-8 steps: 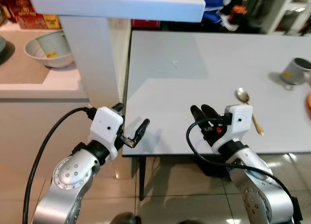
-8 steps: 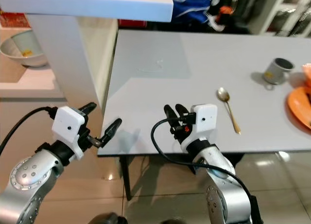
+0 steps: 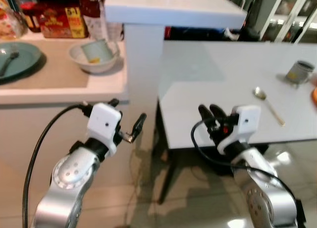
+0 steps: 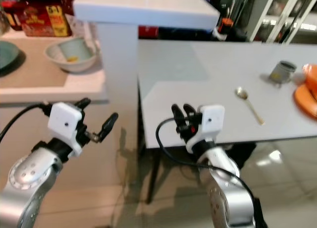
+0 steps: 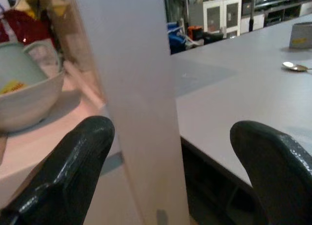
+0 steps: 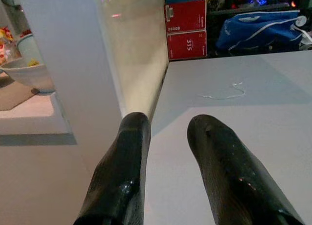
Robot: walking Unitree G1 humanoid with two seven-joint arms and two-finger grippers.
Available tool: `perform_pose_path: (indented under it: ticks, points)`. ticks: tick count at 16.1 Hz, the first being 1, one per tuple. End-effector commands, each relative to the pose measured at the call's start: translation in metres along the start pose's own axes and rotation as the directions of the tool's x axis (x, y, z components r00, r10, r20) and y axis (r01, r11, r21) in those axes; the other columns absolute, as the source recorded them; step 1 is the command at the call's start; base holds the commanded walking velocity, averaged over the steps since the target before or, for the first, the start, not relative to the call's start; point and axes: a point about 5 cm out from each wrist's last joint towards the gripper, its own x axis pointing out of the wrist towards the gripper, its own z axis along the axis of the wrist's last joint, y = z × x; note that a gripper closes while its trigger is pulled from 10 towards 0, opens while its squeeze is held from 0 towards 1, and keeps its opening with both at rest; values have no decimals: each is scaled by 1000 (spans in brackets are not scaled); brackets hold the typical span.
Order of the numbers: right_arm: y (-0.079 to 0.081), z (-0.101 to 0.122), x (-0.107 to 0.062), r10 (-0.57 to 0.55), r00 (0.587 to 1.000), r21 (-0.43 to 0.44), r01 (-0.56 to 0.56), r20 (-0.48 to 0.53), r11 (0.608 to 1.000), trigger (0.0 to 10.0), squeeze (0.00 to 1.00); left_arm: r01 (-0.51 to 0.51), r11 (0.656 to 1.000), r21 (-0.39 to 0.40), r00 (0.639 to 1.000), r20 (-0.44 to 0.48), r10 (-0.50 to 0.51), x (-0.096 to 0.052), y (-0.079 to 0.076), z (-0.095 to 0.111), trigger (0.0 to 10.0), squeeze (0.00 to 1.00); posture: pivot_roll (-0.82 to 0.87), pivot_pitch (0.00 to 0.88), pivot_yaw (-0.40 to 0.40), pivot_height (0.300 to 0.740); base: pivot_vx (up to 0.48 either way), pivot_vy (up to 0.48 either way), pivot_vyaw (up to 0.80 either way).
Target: Setting the table
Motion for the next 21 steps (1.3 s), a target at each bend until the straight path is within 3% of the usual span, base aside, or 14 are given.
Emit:
perform_pose_path:
  ticks: [1,6,10,19,21]
  points:
    - [0,1,2,-10,1000,-6,10,2,1000,10000,0,-40,999,16,999,4,40,2,7,2,10000,0,129,26,-51,740,0,480,0]
    - [3,10,13,-6,999,-6,7,33,1000,10000,0,-86,996,38,995,49,84,12,16,17,10000,0,142,33,-64,740,0,480,0]
    - [9,20,24,16,998,-2,-16,57,1000,10000,0,-181,982,55,983,45,178,16,28,22,10000,0,149,31,-75,740,0,480,0]
    - [8,30,35,-3,997,34,0,72,999,10000,0,-185,981,66,982,59,181,20,25,29,10000,0,151,30,-73,740,0,480,0]
    - [6,30,35,-12,997,41,9,72,999,10000,0,-208,978,37,976,80,204,22,24,34,10000,0,153,30,-74,740,0,174,0]
